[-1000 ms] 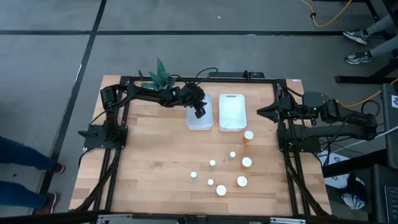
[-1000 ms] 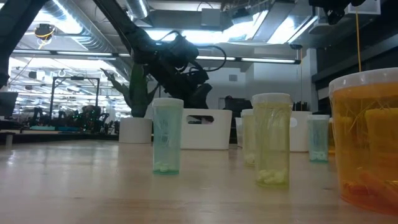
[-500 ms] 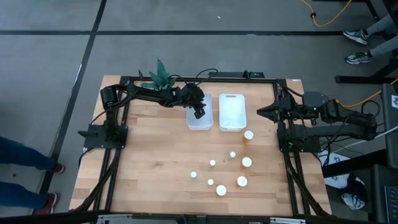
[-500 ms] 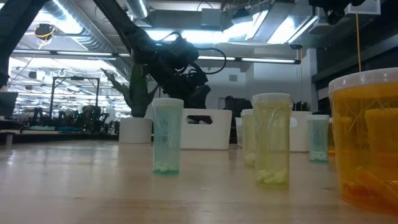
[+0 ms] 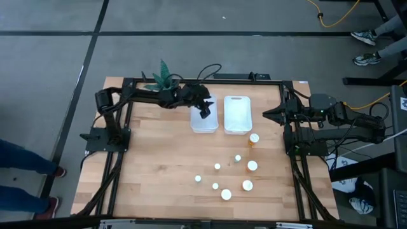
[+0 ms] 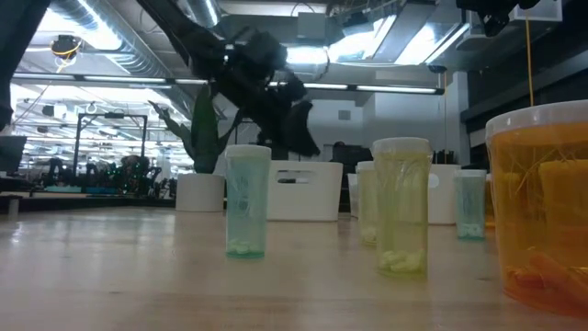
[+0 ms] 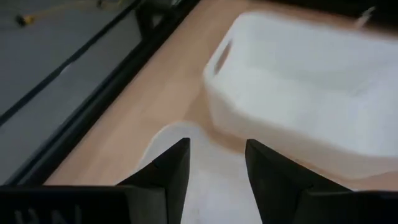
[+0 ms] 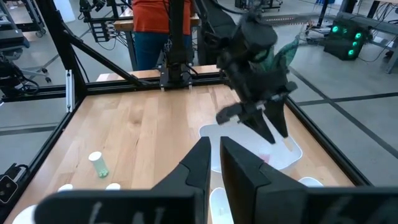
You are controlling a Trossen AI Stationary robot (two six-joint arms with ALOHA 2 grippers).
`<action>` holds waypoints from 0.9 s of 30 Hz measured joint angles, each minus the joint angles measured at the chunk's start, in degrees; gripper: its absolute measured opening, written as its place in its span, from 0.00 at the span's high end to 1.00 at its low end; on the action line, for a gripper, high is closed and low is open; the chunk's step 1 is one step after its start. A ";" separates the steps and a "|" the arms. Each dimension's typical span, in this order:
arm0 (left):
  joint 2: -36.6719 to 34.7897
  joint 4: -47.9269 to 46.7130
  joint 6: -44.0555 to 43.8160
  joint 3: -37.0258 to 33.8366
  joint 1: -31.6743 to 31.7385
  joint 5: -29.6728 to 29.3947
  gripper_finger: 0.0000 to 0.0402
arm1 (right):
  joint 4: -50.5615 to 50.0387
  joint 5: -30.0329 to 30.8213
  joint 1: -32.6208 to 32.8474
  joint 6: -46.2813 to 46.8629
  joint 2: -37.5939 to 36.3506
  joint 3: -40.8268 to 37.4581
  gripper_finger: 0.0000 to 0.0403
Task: Pick and place medicine bottles into bin by pill shape (circle, oval)
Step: Put the bottom green pill bottle into the left white bin
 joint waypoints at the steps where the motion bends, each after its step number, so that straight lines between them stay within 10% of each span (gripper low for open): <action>1: -0.98 0.08 0.03 0.00 -0.96 0.10 0.63 | 0.00 0.00 0.00 0.00 0.00 0.00 0.90; 14: -16.28 -12.21 2.79 0.02 -22.91 -0.39 0.64 | 0.02 0.01 0.00 0.00 0.00 0.00 0.90; 27: -16.67 -35.32 -15.44 -0.04 -40.84 -0.38 0.64 | 0.08 0.00 0.00 0.02 0.00 0.00 0.90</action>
